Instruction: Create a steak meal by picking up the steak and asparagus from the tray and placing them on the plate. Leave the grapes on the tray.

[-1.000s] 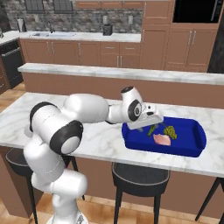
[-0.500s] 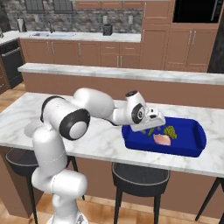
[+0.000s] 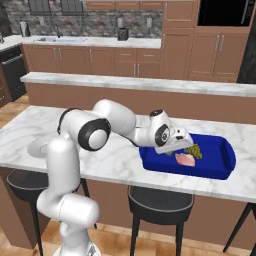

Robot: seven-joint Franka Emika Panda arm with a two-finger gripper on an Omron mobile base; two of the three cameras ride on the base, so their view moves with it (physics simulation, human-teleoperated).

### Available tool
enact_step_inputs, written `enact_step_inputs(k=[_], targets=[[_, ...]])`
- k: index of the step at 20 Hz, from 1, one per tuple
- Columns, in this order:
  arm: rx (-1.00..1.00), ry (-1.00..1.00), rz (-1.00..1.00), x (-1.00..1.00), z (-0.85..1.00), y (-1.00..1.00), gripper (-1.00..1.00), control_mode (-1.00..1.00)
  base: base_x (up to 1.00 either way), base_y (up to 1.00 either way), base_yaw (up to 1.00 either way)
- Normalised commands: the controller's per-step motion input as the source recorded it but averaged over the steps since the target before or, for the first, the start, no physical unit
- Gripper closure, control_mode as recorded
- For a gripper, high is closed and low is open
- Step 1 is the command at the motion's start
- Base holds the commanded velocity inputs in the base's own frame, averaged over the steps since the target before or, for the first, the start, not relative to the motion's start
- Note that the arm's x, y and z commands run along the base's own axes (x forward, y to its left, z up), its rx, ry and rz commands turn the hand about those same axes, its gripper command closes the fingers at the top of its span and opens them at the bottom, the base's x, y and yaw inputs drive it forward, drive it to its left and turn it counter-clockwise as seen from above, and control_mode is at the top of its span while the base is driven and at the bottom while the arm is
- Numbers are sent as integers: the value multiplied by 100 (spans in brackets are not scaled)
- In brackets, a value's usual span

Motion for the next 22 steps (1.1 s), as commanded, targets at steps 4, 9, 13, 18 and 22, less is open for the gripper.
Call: enact_step_inputs(k=[4,9,13,18,22], targets=[[0,0,0,18,-29,-21,-100,-100,0,0,0],[0,0,0,16,-30,-16,-100,-100,0,0,0],[0,0,0,6,-33,-12,-100,-100,0,0,0],[0,0,0,0,-31,-8,100,-100,0,0,0],[0,0,0,0,-12,0,100,-100,0,0,0]])
